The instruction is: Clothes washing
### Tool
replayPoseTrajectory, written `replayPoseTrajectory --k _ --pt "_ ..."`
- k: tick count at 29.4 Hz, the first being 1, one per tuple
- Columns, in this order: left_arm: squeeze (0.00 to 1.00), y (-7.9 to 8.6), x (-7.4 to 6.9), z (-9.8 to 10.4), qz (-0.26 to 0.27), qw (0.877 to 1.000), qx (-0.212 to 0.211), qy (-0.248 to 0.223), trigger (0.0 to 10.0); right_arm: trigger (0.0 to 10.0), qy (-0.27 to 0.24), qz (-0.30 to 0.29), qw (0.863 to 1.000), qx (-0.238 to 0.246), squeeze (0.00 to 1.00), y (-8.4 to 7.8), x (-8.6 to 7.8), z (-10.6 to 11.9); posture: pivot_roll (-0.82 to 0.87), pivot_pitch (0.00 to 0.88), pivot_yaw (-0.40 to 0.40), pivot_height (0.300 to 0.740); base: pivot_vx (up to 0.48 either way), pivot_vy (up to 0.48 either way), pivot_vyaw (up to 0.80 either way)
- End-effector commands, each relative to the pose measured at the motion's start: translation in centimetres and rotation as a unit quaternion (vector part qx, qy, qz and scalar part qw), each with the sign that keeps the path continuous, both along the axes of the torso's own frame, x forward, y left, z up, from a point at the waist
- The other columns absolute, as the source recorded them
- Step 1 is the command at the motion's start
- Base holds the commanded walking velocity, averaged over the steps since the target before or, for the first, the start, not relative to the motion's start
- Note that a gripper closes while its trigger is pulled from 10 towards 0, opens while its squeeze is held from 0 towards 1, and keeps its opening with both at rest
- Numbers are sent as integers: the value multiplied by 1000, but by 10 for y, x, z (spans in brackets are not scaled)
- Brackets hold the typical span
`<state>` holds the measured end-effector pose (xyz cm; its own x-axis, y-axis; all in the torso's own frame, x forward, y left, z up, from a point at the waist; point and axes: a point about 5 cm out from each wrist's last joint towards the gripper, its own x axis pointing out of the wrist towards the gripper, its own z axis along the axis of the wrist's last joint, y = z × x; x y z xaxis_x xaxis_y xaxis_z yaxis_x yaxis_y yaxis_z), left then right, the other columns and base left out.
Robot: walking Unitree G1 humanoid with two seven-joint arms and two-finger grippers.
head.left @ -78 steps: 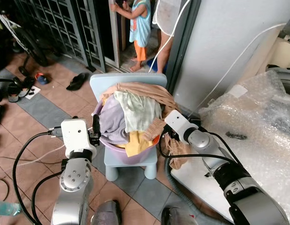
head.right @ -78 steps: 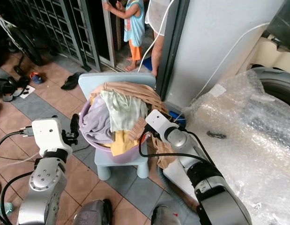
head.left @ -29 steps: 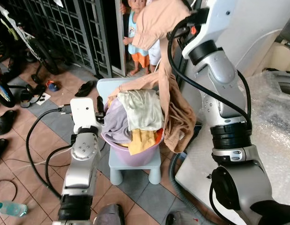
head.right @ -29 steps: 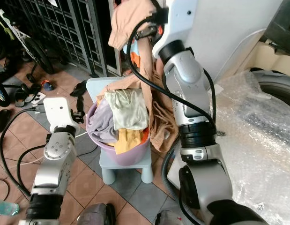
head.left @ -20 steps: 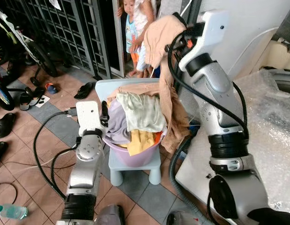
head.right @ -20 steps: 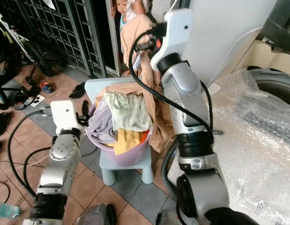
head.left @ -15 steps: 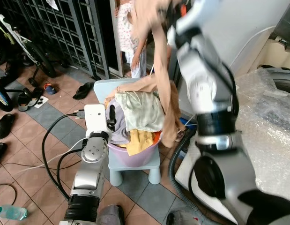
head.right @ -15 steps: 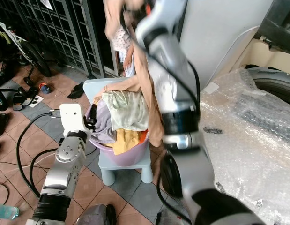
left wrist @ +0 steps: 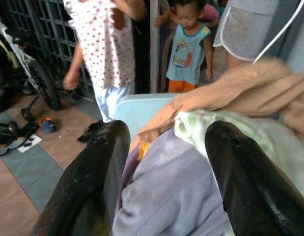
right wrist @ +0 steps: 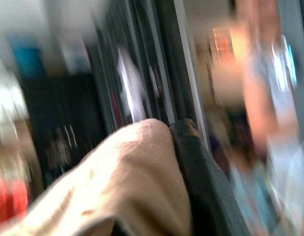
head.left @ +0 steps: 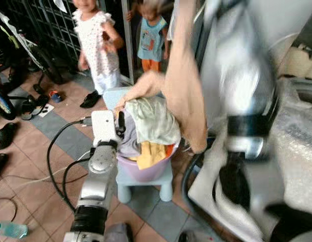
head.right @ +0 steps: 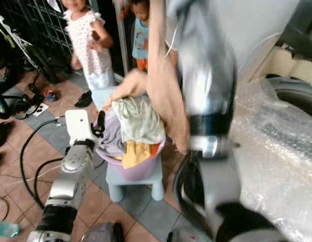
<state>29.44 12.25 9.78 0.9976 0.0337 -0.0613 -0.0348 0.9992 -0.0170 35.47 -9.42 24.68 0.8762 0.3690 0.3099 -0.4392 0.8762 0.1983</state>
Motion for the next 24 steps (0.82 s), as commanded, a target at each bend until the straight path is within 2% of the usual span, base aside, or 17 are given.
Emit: replayPoseTrajectory --k 1,2,4,6,7,13,24 --pt "0 2 -1 2 -1 1000 2 -7 10000 4784 -36 13 999 -15 0 8 -6 19 -88 0 66 740 0 0 0" --pt "0 3 -1 2 -1 1000 5 -9 10000 10000 -10 -1 999 -43 0 1 -18 -8 -92 0 77 740 0 0 0" --pt "0 5 -1 2 -2 1000 8 -9 10000 10000 14 -14 998 -56 0 -4 -27 -28 -97 0 81 740 0 0 0" --pt "0 5 -1 2 -3 1000 9 -9 10000 10000 21 -18 998 -57 0 -5 -30 -32 -97 0 81 740 0 0 0" --pt "0 5 -1 3 -3 1000 21 -13 10000 10000 27 -25 997 -70 0 -8 -37 -42 -102 0 87 740 0 0 0" --pt "0 2 -1 5 -12 1000 17 -17 10000 10000 50 -45 994 -88 0 -21 -51 -59 -100 0 90 740 0 0 -144" --pt "0 6 -5 6 -20 999 20 -18 10000 10000 65 -64 991 -99 0 -28 -58 -69 -89 0 92 740 0 0 -788"
